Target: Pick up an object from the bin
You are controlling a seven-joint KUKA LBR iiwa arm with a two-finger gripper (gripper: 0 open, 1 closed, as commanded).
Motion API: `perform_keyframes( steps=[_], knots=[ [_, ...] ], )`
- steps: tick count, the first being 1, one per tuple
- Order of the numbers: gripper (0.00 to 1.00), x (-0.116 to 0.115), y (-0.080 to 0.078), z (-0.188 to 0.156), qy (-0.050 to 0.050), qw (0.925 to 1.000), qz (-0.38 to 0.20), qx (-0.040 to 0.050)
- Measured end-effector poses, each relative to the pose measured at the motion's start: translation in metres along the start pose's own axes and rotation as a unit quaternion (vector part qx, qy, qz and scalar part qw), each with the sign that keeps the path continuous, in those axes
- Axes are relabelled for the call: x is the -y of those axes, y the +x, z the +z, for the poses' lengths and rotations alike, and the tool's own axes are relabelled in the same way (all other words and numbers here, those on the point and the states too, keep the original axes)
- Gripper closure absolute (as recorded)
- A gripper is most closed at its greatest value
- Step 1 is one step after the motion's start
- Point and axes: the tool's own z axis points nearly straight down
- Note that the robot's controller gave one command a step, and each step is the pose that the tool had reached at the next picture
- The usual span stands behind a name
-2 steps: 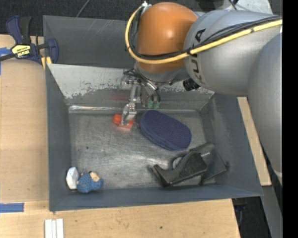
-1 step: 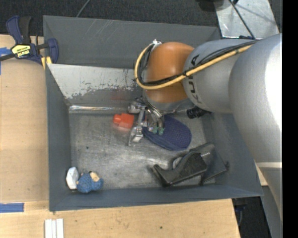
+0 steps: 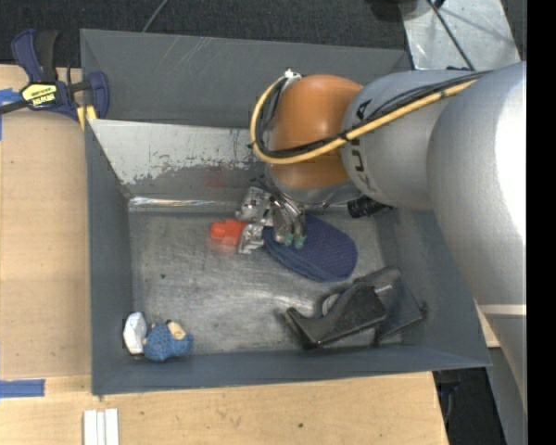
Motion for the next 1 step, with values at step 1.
perform_keyframes(
  steps=[1],
  knots=[
    [1.00,0.0024,0.0096,-0.1445,-0.001,1.0000,-0.008,0.0034]
  ],
)
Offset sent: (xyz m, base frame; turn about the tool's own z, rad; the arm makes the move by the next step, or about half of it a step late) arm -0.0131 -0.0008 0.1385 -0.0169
